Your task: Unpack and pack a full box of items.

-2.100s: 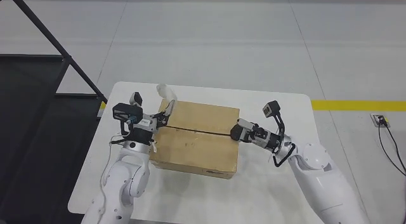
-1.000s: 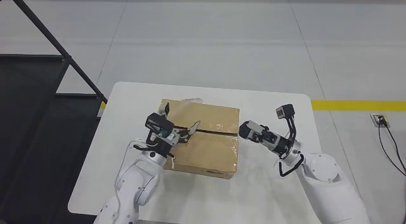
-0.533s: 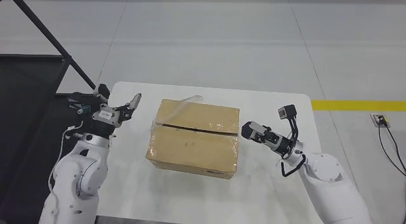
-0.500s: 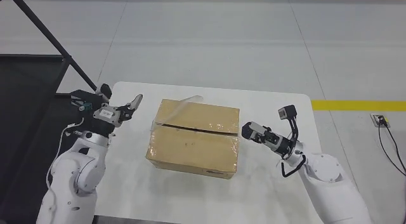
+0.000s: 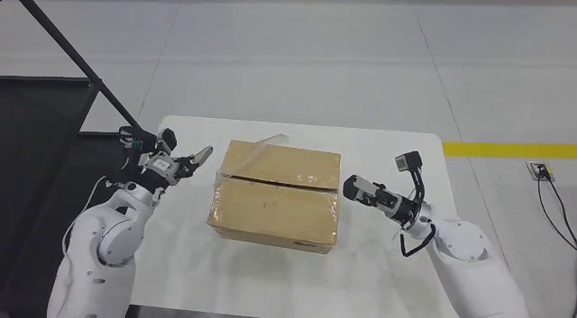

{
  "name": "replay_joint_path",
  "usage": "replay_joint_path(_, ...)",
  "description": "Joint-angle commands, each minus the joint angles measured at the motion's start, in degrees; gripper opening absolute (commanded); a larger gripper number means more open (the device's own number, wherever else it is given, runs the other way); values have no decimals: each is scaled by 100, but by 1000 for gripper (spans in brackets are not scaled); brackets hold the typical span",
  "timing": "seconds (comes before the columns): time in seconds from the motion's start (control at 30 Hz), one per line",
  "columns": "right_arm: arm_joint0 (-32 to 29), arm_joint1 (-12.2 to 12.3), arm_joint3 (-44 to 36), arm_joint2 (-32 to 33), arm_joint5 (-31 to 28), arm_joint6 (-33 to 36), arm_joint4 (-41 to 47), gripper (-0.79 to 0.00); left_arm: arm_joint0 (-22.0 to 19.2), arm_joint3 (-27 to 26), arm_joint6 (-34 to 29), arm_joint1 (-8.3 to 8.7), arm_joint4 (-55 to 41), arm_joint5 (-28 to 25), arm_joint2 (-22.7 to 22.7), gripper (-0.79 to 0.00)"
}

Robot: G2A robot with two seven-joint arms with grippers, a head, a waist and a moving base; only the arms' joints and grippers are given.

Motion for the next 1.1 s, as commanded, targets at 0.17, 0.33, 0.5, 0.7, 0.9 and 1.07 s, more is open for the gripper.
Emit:
replay_joint_path(0.17, 31, 5, 146, 55, -286, 110, 402, 0, -1045, 983, -1226, 20, -437, -212, 482, 0)
replay_joint_path(0.33, -53, 31, 181, 153, -361, 122, 492, 0, -1622, 1569, -1664, 26, -72, -527, 958, 0)
replay_joint_path(0.5, -113, 54, 172, 217, -373, 139, 545, 0, -1982, 1978, -1728, 21, 499, -725, 1402, 0)
replay_joint_path(0.7, -142, 70, 152, 238, -363, 148, 571, 0, -2315, 2388, -1641, -7, 663, -768, 1739, 0)
replay_joint_path(0.9, -129, 77, 166, 224, -356, 159, 595, 0, -2491, 2581, -1517, -28, 593, -874, 1951, 0)
replay_joint_path(1.07, -121, 81, 194, 205, -361, 173, 617, 0, -2547, 2647, -1428, -44, 485, -968, 2107, 0)
